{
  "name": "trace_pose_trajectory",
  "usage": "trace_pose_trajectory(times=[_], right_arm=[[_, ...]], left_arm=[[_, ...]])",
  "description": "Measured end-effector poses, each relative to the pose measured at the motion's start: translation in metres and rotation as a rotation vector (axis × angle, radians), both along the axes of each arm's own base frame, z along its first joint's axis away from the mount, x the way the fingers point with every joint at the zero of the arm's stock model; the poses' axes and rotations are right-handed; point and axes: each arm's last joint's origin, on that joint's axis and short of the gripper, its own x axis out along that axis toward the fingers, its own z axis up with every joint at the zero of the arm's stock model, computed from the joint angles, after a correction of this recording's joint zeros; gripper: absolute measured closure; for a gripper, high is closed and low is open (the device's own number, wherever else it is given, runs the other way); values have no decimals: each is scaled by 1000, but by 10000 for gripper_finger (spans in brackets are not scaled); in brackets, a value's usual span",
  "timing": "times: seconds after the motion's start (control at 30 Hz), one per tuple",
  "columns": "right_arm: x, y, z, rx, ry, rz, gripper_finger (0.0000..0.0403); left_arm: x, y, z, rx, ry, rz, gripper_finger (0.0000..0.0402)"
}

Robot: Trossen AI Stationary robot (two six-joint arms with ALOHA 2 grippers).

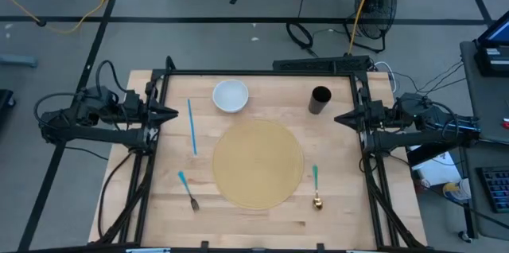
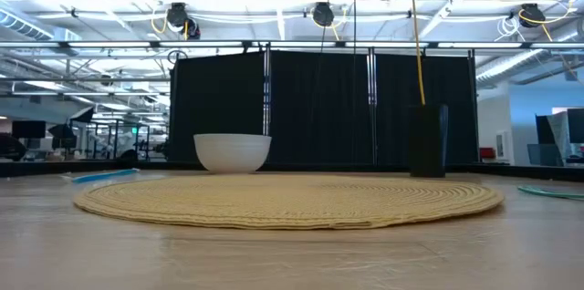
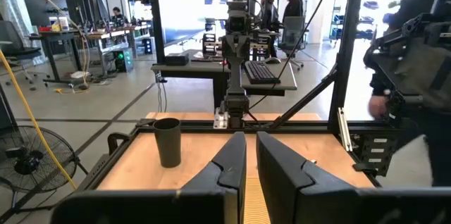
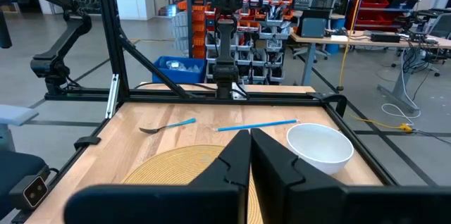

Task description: Pick & Place Utensil

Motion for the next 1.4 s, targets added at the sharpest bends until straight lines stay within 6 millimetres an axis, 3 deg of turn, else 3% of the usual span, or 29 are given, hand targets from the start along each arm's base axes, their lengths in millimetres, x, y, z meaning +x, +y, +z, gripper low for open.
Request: trace_pose_trajectory(times=[1.4], right_arm=[[0,0,0,-27,0,2,394]], left_arm=[[0,0,0,0,0,0,360]])
